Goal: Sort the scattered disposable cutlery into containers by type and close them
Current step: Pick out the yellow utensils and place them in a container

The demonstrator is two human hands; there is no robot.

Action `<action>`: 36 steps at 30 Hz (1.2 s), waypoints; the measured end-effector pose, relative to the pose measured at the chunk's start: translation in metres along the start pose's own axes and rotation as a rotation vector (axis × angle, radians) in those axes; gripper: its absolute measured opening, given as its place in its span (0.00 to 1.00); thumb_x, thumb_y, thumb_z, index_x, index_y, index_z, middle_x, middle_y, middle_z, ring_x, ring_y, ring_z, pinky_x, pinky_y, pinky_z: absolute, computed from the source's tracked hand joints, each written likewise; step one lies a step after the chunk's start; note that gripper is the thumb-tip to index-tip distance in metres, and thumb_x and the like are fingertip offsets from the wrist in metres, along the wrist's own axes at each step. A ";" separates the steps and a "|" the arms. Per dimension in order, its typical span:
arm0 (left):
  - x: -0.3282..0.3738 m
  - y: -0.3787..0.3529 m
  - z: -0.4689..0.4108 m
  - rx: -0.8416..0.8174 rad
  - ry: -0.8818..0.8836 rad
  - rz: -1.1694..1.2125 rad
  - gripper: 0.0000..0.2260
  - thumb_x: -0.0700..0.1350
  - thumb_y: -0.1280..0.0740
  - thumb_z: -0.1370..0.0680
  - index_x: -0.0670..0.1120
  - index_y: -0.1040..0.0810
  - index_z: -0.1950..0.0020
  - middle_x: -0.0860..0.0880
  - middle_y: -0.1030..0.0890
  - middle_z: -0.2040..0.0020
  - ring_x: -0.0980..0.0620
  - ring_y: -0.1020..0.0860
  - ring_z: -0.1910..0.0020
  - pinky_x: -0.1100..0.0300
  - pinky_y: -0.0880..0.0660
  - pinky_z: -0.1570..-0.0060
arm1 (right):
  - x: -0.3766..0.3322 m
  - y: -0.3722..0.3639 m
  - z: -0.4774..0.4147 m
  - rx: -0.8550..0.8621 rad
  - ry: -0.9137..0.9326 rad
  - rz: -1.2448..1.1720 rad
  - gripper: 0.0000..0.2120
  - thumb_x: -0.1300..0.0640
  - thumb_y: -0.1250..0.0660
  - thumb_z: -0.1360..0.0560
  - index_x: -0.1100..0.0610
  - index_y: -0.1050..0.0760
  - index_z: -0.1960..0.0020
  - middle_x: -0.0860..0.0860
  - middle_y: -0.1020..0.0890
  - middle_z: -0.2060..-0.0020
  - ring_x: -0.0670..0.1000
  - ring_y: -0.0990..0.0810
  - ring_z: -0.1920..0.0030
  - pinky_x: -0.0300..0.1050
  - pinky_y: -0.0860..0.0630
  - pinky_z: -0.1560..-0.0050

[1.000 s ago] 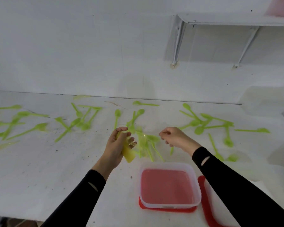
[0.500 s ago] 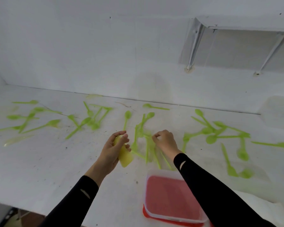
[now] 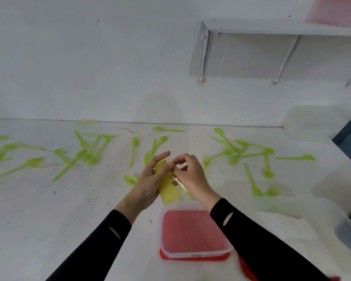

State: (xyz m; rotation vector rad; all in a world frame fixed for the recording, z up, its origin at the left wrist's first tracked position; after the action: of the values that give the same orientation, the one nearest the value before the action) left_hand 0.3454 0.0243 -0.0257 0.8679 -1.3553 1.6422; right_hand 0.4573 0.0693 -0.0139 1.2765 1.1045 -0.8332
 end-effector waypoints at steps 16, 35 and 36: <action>-0.027 -0.058 0.027 -0.143 0.122 0.094 0.16 0.52 0.45 0.16 0.44 0.24 0.41 0.47 0.23 0.44 0.51 0.19 0.55 0.60 0.21 0.56 | 0.001 0.033 0.067 -0.198 -0.113 0.246 0.08 0.52 0.26 0.31 0.52 0.25 0.61 0.43 0.21 0.67 0.38 0.23 0.68 0.30 0.30 0.68; -0.065 0.055 0.058 -0.032 0.170 -0.628 0.11 0.50 0.33 0.20 0.52 0.21 0.39 0.47 0.20 0.41 0.49 0.21 0.42 0.53 0.20 0.47 | 0.075 -0.030 0.110 -0.441 -0.408 0.264 0.21 0.46 0.24 0.30 0.64 0.20 0.52 0.57 0.17 0.67 0.52 0.18 0.70 0.49 0.18 0.63; -0.066 0.056 0.059 -0.033 0.171 -0.637 0.11 0.51 0.33 0.21 0.53 0.21 0.39 0.48 0.20 0.41 0.50 0.20 0.43 0.52 0.20 0.46 | 0.075 -0.029 0.110 -0.462 -0.414 0.297 0.22 0.43 0.24 0.30 0.62 0.20 0.54 0.57 0.17 0.67 0.53 0.17 0.69 0.48 0.18 0.64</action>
State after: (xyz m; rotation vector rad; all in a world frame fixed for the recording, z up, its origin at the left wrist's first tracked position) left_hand 0.3238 -0.0489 -0.0966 0.9865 -0.8604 1.1597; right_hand 0.4706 -0.0354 -0.0992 0.8049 0.6972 -0.5413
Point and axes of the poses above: each hand's wrist, its own z-axis away from the middle knuckle, its own y-axis out of the back of the hand, x = y × z, the point moved 9 cm from there along -z, towards the middle knuckle
